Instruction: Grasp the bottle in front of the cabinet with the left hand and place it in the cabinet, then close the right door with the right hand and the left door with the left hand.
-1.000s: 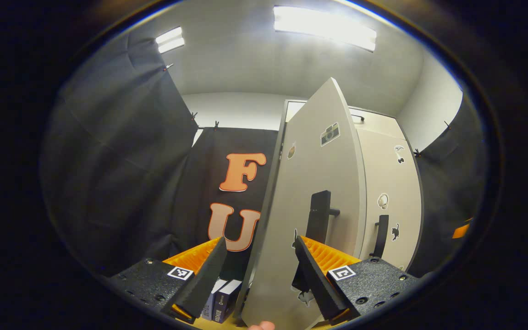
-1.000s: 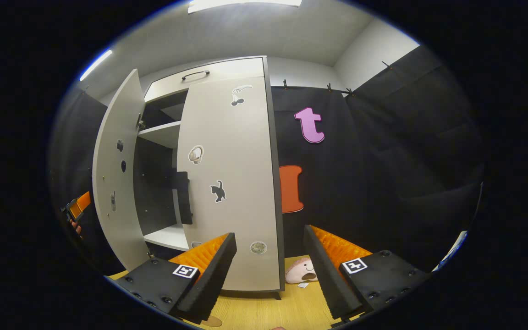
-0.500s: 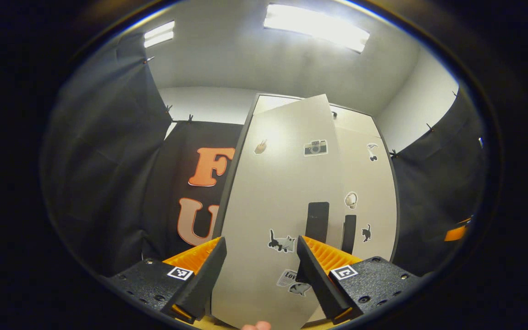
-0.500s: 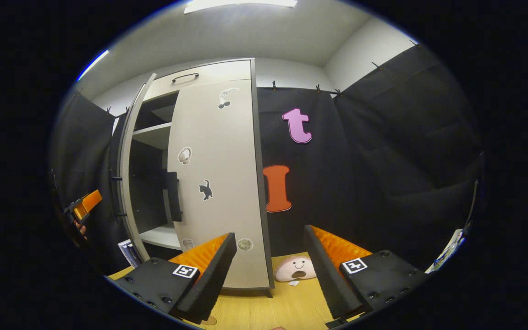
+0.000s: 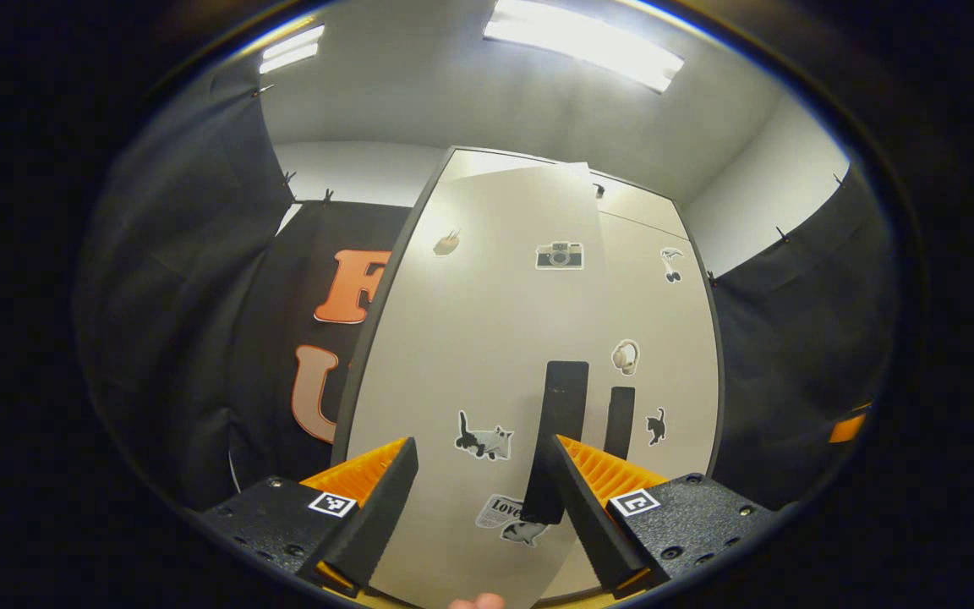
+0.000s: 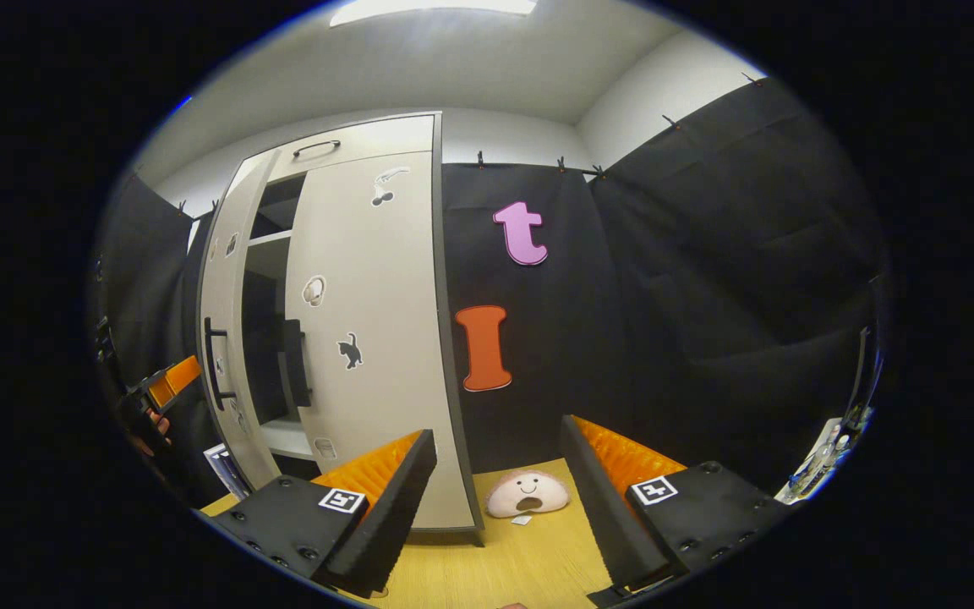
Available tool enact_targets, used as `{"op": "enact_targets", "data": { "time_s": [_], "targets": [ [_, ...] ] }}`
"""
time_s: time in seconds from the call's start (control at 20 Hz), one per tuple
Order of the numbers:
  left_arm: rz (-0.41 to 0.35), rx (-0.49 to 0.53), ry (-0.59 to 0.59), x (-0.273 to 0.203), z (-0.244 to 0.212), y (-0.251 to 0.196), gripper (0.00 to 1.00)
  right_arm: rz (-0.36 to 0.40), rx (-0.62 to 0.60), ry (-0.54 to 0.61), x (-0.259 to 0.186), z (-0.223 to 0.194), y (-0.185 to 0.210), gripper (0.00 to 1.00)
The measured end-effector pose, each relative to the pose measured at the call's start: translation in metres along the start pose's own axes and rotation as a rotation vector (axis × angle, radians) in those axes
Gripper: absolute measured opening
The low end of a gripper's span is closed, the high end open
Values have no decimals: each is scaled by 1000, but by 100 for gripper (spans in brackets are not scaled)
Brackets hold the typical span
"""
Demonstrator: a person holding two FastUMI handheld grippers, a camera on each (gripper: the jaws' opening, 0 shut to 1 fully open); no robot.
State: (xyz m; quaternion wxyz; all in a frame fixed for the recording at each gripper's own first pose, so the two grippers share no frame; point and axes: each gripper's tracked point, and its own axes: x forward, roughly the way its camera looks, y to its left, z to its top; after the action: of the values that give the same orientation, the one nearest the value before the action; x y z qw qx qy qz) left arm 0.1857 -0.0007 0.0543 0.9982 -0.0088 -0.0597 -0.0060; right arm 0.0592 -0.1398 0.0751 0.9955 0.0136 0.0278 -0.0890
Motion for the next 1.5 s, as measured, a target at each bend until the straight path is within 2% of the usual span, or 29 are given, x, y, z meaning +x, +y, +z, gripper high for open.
{"op": "enact_targets", "data": {
  "time_s": [0.3, 0.35, 1.0, 1.25, 1.5],
  "targets": [
    [2, -2, 24, 20, -21, -12, 91, -45, -39, 18, -4, -9, -24, 98],
    [0, 0, 26, 24, -23, -14, 94, -50, -44, 23, -3, -12, -27, 98],
    [22, 5, 36, 70, -48, -27, 94, -89, -95, 23, -12, -11, -56, 98],
    [24, 46, 47, 72, -47, -27, 94, -87, -85, 29, -14, -11, -58, 98],
    [4, 38, 30, 46, -25, -29, 94, -46, -73, 27, -11, -14, -44, 98]
  ]
}}
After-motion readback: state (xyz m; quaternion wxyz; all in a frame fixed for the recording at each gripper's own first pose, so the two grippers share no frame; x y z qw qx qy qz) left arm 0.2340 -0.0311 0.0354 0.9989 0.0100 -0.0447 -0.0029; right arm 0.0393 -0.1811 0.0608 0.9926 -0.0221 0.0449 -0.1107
